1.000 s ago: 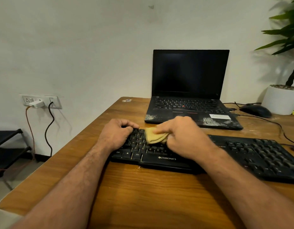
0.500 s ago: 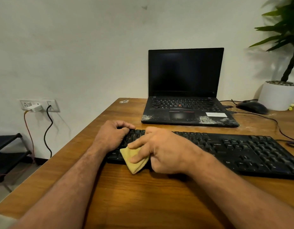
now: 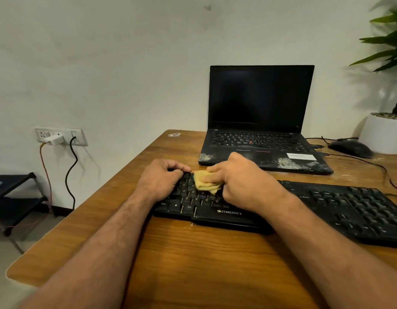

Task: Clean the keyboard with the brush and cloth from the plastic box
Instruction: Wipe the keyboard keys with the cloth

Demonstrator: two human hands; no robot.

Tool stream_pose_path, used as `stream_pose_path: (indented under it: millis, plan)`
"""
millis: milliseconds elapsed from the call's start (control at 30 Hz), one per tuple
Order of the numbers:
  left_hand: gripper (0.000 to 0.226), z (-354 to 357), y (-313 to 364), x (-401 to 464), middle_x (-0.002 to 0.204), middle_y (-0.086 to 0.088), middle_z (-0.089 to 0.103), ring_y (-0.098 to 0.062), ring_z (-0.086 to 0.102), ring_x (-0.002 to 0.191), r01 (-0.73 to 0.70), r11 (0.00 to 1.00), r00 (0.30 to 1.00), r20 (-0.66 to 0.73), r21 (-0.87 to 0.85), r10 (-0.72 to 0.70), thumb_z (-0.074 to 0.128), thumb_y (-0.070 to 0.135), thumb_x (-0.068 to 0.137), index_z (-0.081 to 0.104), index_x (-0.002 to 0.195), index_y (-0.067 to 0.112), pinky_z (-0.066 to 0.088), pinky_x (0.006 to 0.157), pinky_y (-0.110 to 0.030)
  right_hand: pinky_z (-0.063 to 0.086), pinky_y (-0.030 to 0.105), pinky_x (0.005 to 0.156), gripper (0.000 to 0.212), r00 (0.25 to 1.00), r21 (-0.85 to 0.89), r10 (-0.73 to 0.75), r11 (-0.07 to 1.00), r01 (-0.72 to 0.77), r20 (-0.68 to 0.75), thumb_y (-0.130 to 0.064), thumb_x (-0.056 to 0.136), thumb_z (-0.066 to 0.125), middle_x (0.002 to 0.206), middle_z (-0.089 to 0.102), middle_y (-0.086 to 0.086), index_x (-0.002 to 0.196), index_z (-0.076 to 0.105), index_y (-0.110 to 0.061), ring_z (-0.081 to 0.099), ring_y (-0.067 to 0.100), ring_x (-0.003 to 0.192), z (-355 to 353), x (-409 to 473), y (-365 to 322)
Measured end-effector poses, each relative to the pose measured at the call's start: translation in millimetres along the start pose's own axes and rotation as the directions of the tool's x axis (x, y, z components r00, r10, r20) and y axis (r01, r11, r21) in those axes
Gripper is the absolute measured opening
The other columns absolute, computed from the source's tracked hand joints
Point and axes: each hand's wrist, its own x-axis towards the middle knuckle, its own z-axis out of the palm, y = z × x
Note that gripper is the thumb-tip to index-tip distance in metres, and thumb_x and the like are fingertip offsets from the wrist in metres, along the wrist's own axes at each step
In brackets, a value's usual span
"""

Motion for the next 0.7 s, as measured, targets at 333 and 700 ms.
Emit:
stream_pose_path:
  millis: [333,700]
  plan:
    - [0.02,0.6,-0.8,1.5,0.088,0.007,0.073,0.007,0.059,0.05,-0.01,1.0,1.0,0.0,-0.008,0.01,0.059,0.017,0.095,0.076,0.091,0.027,0.043,0.045,-0.009,0.047,0.034,0.095,0.059,0.984,0.067,0.171,0.983,-0.173,0.04,-0.01,0.091,0.048,0.109,0.052,-0.005,0.132,0.056,-0.052,0.036,0.007,0.077,-5.1,5.9,3.7]
    - [0.019,-2.2,1.5,-3.0,0.094,0.007,0.072,-0.002,0.063,0.066,0.013,1.0,1.0,0.01,-0.025,-0.013,0.06,0.018,0.095,0.076,0.09,0.027,0.046,0.058,-0.016,0.054,0.031,0.095,0.043,0.974,0.14,0.225,0.965,-0.22,-0.02,-0.006,0.083,0.057,0.116,0.072,-0.01,0.108,0.077,-0.035,0.063,0.01,0.104,-22.8,-23.0,18.0]
